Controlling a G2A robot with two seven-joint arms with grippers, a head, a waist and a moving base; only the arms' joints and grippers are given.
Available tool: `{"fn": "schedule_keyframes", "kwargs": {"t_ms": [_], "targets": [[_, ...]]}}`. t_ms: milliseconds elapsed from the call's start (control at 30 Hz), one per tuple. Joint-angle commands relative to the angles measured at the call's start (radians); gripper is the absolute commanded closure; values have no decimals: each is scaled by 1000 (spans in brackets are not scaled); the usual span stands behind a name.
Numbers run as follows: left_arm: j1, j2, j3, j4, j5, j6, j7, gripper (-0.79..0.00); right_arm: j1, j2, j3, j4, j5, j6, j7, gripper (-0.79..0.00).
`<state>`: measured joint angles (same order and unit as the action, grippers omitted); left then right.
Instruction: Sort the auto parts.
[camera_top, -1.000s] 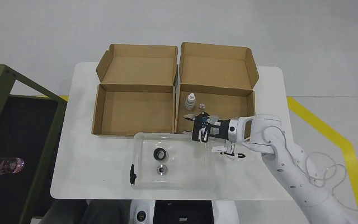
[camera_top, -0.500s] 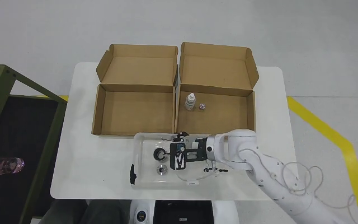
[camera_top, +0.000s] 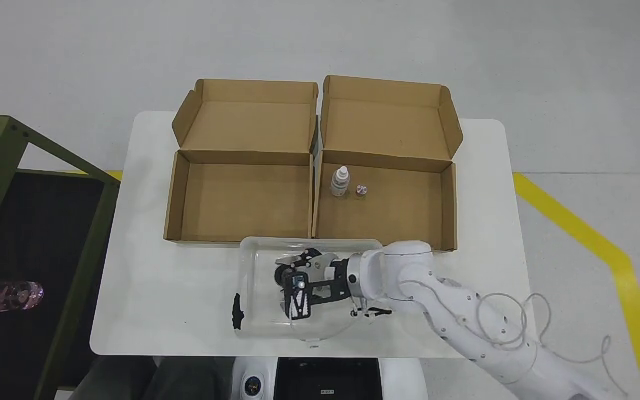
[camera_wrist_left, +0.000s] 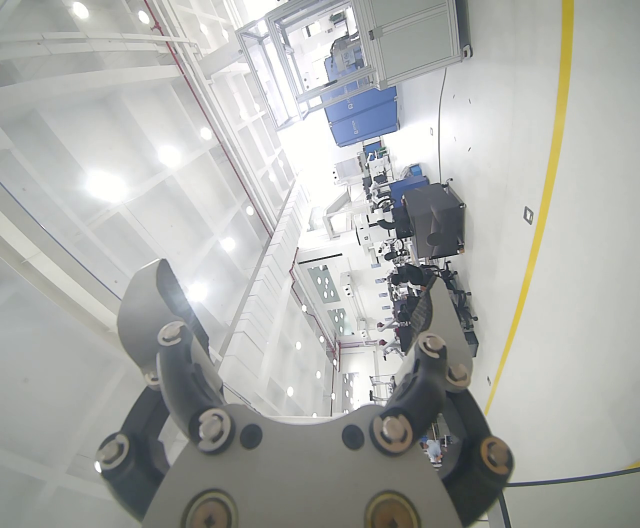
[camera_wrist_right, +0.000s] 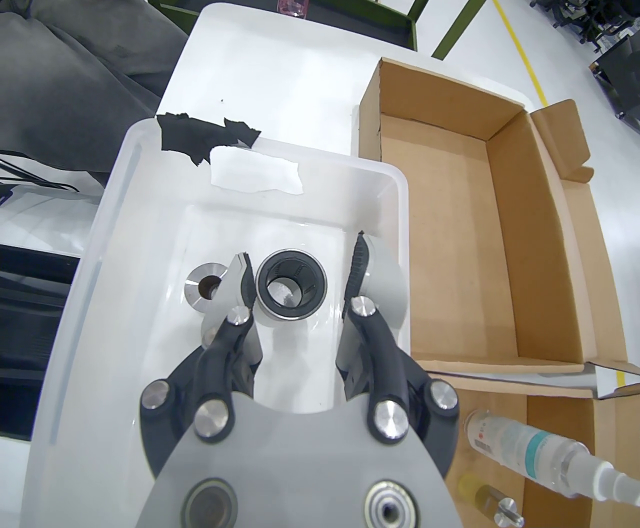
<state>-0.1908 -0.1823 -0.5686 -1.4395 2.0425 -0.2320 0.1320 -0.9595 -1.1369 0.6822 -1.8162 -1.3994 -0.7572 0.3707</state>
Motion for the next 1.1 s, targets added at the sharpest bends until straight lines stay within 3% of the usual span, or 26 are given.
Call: {"fn": "schedule_keyframes", "kwargs": {"t_ms": [0, 1067], "targets": [[0, 0, 0, 0, 0, 0, 0, -785, 3, -4, -9, 8, -6, 1, 2, -363], [0, 0, 0, 0, 0, 0, 0, -785, 52, -65, -81, 172, -52, 19, -13, -416]]}}
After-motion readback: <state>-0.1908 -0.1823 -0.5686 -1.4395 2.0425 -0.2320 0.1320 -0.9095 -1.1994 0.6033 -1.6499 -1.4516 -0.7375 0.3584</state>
